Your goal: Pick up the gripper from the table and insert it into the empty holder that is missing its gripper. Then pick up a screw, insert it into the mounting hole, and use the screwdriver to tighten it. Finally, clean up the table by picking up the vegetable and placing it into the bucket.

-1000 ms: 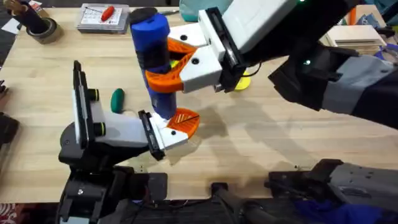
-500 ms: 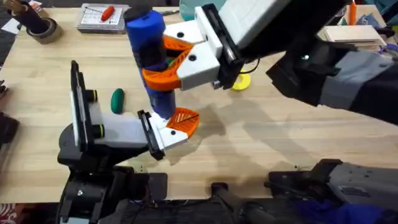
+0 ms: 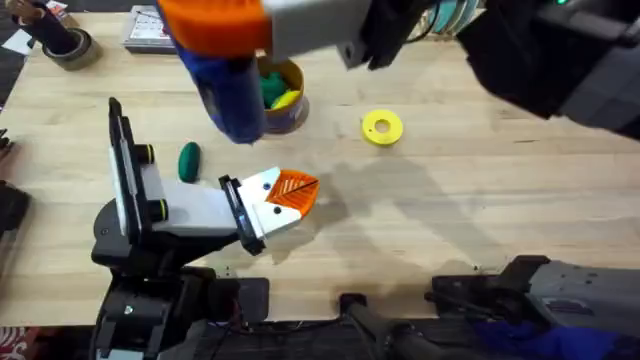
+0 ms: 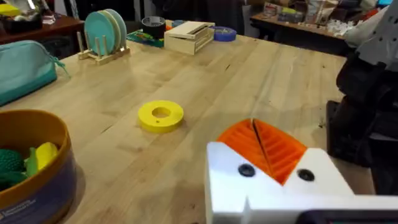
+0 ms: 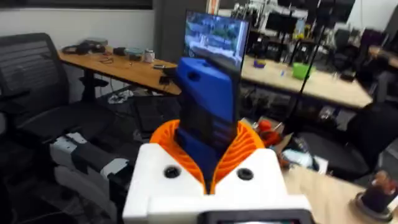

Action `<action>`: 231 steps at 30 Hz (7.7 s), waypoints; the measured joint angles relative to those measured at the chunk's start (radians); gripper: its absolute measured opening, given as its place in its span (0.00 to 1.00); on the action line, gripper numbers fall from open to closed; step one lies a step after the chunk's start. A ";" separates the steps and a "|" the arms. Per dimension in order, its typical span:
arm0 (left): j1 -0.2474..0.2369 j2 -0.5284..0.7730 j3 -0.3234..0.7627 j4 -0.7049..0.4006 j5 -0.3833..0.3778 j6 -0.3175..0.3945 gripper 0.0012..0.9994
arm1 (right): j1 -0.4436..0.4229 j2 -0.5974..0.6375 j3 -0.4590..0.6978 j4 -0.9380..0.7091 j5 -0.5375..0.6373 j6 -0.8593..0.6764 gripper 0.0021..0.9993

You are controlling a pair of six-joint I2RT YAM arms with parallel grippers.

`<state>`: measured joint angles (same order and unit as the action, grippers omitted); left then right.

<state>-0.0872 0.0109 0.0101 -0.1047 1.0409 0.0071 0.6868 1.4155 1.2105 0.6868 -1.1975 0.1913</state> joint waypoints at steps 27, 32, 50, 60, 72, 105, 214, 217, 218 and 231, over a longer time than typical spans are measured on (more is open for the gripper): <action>0.000 0.000 0.000 0.003 -0.014 0.000 0.01 | -0.187 0.019 0.319 -1.132 0.570 -0.491 0.02; 0.000 0.000 0.000 0.003 -0.014 0.000 0.01 | -0.284 -0.004 0.418 -1.237 0.800 -0.783 0.02; 0.000 0.000 0.000 0.003 -0.014 0.000 0.01 | -0.550 0.318 0.347 -1.590 1.112 -1.477 0.02; 0.000 0.000 0.000 0.003 -0.014 0.000 0.01 | -0.557 0.491 0.171 -1.455 1.278 -1.614 0.02; 0.000 0.000 0.000 0.003 -0.014 0.000 0.01 | -0.556 0.430 0.150 -1.313 1.336 -1.477 0.99; 0.153 0.405 0.727 -0.630 -0.471 0.100 0.99 | -0.497 -0.491 0.040 -1.503 0.971 -0.511 1.00; 0.215 1.262 1.395 -0.925 -0.763 0.190 0.03 | -0.497 -0.631 -0.336 -1.424 0.971 -0.498 1.00; 0.133 1.268 1.395 -0.925 -0.754 0.171 0.03 | -0.497 -0.631 -0.336 -1.425 0.971 -0.498 1.00; 0.103 1.272 1.395 -0.925 -0.752 0.167 0.03 | -0.497 -0.631 -0.336 -1.424 0.971 -0.498 1.00; -0.055 1.511 1.395 -0.907 -0.749 0.156 0.03 | -0.497 -0.631 -0.336 -1.424 0.971 -0.498 1.00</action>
<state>-0.1417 1.5220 1.4055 -1.0114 0.2924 0.1630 0.1898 0.7845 0.8745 -0.7376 -0.2264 -0.3065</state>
